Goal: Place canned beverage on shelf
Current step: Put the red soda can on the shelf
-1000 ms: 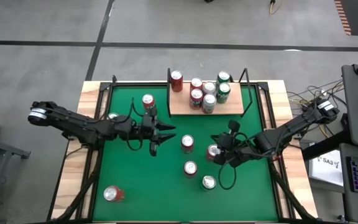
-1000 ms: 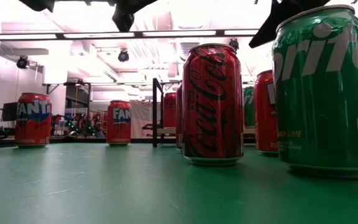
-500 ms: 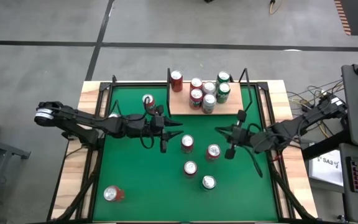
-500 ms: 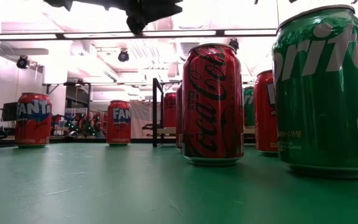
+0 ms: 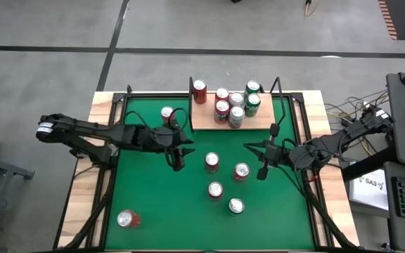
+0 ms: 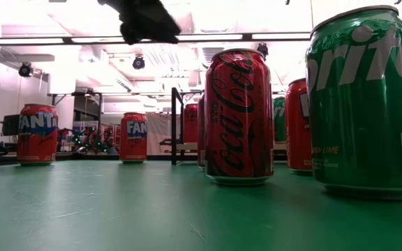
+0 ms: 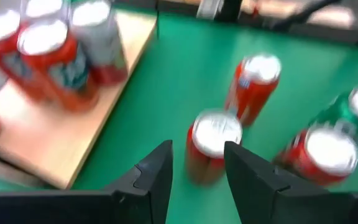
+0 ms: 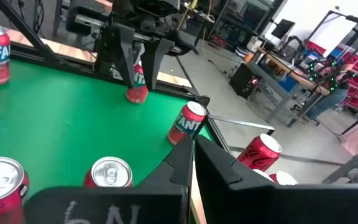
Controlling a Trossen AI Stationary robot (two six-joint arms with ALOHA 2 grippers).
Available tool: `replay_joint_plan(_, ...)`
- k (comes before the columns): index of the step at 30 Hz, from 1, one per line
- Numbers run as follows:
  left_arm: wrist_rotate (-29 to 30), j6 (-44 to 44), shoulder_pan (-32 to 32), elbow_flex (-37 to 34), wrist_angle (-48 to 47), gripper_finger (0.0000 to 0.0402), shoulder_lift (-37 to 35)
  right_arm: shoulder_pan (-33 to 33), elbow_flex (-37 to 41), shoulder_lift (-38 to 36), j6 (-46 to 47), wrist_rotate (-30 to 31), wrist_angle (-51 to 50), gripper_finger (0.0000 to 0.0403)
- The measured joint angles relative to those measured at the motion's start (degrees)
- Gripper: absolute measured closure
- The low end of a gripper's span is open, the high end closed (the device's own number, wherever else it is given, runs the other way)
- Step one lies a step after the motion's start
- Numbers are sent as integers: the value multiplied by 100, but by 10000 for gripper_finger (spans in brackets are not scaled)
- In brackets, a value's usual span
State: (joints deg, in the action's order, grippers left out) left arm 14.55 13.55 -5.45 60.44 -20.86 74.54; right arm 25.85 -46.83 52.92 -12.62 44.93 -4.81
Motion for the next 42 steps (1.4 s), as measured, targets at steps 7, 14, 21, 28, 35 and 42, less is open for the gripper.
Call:
replay_joint_plan(7,-11,740,-242,611,-1603,274,4,2,0,2,20,-2,3,394)
replay_joint_plan(14,-93,941,-928,879,-1739,274,94,0,0,5,0,-2,73,394)
replay_joint_plan(21,-447,734,-1198,1776,-2963,274,331,0,0,5,0,-2,86,394)
replay_joint_plan(28,-1301,2011,-1517,2426,-4409,274,665,0,0,7,0,-2,136,394)
replay_joint_plan(35,-1252,2744,-2556,2426,-4519,274,956,0,0,7,77,-1,304,394)
replay_joint_plan(42,-1056,2737,-3076,2419,-4520,274,1231,2,-50,13,1655,-126,219,394)
